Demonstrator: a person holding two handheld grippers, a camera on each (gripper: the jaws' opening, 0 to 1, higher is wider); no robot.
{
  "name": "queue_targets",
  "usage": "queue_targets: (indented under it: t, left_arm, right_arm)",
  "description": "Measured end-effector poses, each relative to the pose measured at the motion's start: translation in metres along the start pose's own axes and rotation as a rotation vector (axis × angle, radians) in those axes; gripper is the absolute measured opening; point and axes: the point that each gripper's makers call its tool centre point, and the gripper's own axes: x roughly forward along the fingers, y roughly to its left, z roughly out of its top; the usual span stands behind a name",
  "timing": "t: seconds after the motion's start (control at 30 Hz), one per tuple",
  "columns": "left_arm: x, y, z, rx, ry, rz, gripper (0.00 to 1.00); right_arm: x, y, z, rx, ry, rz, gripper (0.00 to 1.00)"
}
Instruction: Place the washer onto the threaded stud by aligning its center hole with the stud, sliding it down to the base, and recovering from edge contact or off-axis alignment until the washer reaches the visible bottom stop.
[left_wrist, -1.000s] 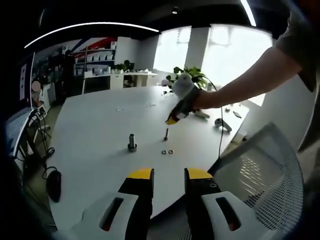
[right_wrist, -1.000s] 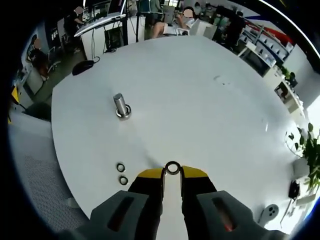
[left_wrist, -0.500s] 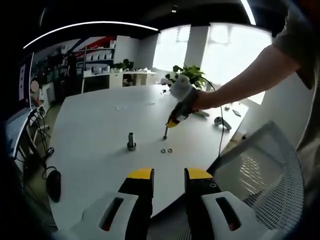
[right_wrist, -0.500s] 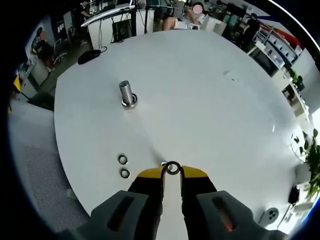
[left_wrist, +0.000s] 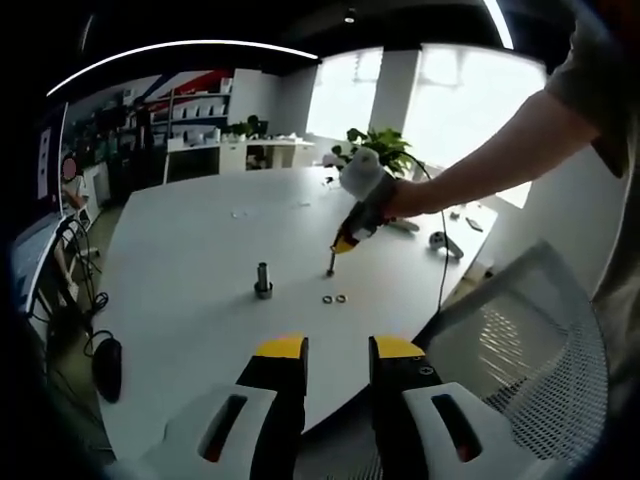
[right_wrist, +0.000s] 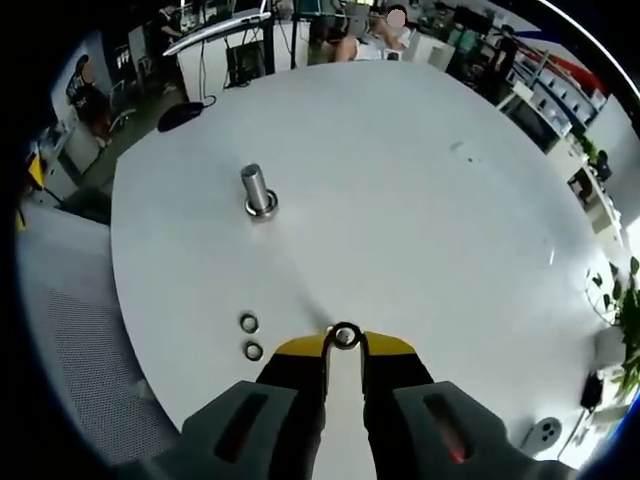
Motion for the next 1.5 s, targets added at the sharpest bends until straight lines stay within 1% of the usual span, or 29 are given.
queue_targets:
  t: [0.13,0.33,0.53,0.7,0.87,1.3,1.37,1.5]
  left_arm:
    - [0.000,0.000,0.000,0.001,0.002,-0.001,0.22]
    - [0.000,0.001,-0.001,0.000,0.004,0.002,0.22]
    - [0.000,0.002,-0.002,-0.002,0.006,0.005,0.22]
    - [0.000,0.002,-0.003,-0.005,0.011,0.009,0.22]
    - [0.001,0.002,-0.003,-0.006,0.013,0.007,0.22]
    - [0.001,0.002,-0.004,-0.009,0.018,0.011,0.22]
    - [0.001,0.002,-0.004,-0.007,0.020,0.009,0.22]
    - [0.001,0.003,-0.004,-0.008,0.016,0.011,0.22]
  right_arm:
    - [0.004,0.000,-0.004,-0.007,0.015,0.004,0.14]
    - [0.010,0.003,-0.004,0.002,0.018,0.011,0.14]
    - [0.023,0.003,-0.010,0.000,0.041,0.016,0.14]
    - [0.033,0.006,-0.015,0.023,0.054,0.027,0.14]
    - [0.040,0.009,-0.018,0.010,0.072,0.037,0.14]
    - [0.050,0.009,-0.022,0.007,0.101,0.044,0.14]
    - [0.051,0.010,-0.021,0.020,0.095,0.045,0.14]
    - [0.051,0.009,-0.019,0.017,0.091,0.043,0.14]
